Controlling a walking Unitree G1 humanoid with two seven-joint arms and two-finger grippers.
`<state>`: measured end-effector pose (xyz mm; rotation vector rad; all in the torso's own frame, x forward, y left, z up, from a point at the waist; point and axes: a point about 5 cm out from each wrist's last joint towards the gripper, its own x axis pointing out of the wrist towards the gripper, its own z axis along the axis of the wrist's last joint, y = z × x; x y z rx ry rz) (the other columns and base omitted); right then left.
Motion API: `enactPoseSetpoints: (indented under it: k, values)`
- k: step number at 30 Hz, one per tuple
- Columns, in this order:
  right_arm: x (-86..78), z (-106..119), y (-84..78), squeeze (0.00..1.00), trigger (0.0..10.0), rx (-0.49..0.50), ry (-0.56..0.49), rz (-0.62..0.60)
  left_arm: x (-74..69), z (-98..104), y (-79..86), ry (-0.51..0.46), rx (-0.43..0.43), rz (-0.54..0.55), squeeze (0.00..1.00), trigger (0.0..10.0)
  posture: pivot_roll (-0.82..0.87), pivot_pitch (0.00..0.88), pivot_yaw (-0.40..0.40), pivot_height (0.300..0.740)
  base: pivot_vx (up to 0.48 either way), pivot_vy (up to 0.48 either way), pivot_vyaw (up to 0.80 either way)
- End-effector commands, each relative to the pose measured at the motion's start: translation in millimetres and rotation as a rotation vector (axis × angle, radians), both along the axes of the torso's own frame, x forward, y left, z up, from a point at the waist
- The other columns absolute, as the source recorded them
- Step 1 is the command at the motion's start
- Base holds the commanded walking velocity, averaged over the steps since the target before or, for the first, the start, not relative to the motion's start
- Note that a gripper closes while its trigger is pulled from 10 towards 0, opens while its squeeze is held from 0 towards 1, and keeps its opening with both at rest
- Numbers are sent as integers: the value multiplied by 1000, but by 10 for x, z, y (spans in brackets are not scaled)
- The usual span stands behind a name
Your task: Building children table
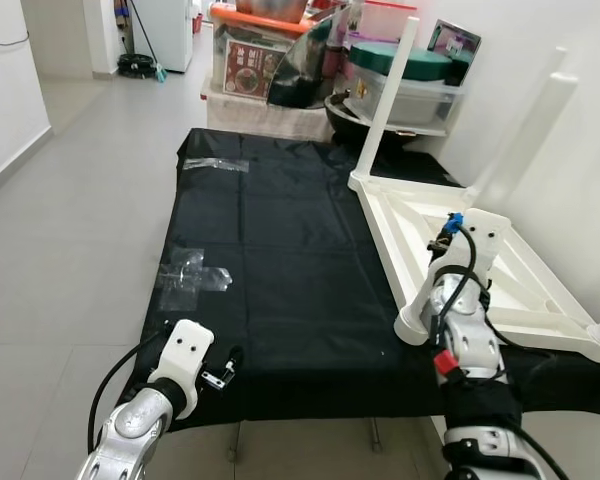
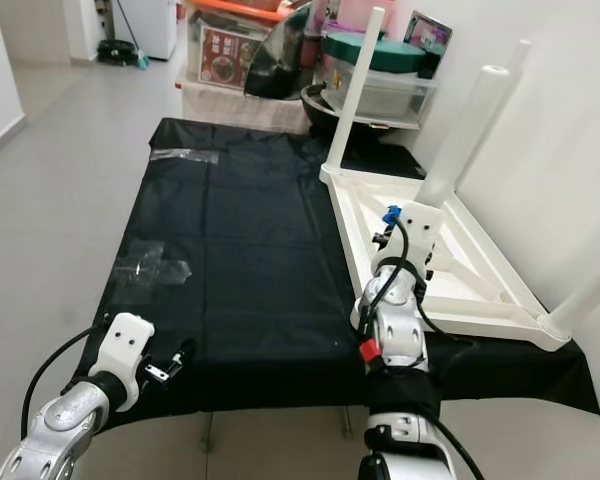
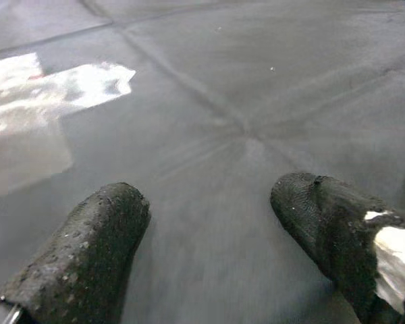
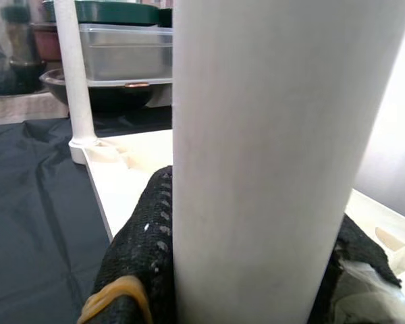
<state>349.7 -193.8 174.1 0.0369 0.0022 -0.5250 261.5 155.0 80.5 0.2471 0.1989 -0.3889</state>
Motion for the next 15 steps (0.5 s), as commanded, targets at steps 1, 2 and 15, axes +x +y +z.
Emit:
enactPoseSetpoints:
  k: [1, 2, 15]
  values:
    - [-52, -324, 53, 0, 863, 20, 160, -12, -18, -83, -41, 34, 22, -8, 0, 10000, 60, 0, -167, 740, 0, 0, 0]
    - [-22, -315, 125, 0, 10000, 46, 167, 49, -19, -86, -45, 34, 19, -7, 0, 10000, 59, 0, -168, 740, 0, 0, 0]
    - [-27, 88, 181, 1000, 10000, -37, -84, 282, -19, -42, -36, 17, 1, 16, 0, 10000, 51, 0, -158, 740, 0, 0, 0]
